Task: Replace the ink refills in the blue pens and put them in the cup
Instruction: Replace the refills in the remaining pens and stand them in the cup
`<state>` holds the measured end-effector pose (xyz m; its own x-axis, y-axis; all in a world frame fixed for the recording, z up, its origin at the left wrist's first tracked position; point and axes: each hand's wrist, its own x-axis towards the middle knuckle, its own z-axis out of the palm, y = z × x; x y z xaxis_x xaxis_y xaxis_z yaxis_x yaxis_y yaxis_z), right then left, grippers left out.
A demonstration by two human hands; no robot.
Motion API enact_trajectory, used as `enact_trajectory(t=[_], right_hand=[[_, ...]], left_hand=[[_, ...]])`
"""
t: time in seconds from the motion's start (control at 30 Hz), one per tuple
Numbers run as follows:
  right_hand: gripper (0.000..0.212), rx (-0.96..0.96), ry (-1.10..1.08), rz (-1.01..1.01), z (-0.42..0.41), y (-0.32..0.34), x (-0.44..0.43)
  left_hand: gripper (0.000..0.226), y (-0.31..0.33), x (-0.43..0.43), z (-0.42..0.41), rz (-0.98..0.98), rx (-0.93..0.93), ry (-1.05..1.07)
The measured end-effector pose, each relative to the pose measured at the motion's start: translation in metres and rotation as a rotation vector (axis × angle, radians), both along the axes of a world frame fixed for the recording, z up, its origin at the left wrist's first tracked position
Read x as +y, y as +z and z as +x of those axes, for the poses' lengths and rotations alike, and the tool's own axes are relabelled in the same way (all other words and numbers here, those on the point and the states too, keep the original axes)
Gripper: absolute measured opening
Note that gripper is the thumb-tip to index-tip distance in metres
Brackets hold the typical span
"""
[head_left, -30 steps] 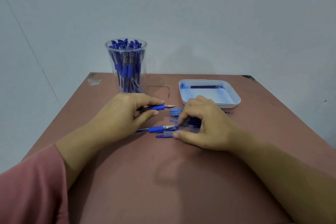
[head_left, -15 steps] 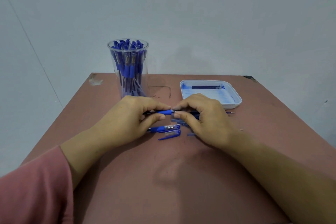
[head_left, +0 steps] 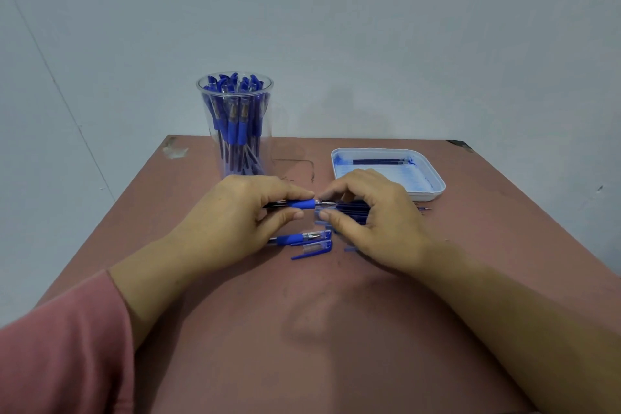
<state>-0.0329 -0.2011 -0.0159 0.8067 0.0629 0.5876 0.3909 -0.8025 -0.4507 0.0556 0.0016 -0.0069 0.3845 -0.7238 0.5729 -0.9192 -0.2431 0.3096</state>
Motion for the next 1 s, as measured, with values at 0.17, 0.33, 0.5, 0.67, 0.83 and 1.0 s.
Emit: enact_trajectory(t=[0.17, 0.33, 0.5, 0.67, 0.83, 1.0], right_hand=[[0.016, 0.019, -0.011, 0.023, -0.0014, 0.0027, 0.0014], [0.016, 0.017, -0.002, -0.003, -0.0018, 0.0024, 0.0004], [0.019, 0.076, -0.023, 0.066, -0.0029, 0.0052, 0.0014], [0.016, 0.116, -0.001, 0.091, -0.0037, 0.0025, 0.0003], [0.026, 0.150, -0.011, 0.154, -0.0049, 0.0058, 0.0029], [0.010, 0.145, 0.010, 0.165, -0.0026, 0.0034, 0.0021]], left_hand=[[0.027, 0.0007, 0.0008, 0.0001, 0.011, 0.000, 0.015], [0.029, -0.0005, 0.0010, 0.0007, 0.034, 0.005, 0.023], [0.029, 0.0003, 0.0006, 0.0001, 0.039, -0.011, 0.019], [0.029, -0.0006, 0.0017, 0.0007, 0.037, -0.012, 0.015], [0.029, -0.0003, 0.0013, 0.0006, 0.042, -0.011, 0.017], [0.028, -0.0022, 0.0014, 0.0017, 0.051, 0.030, 0.039]])
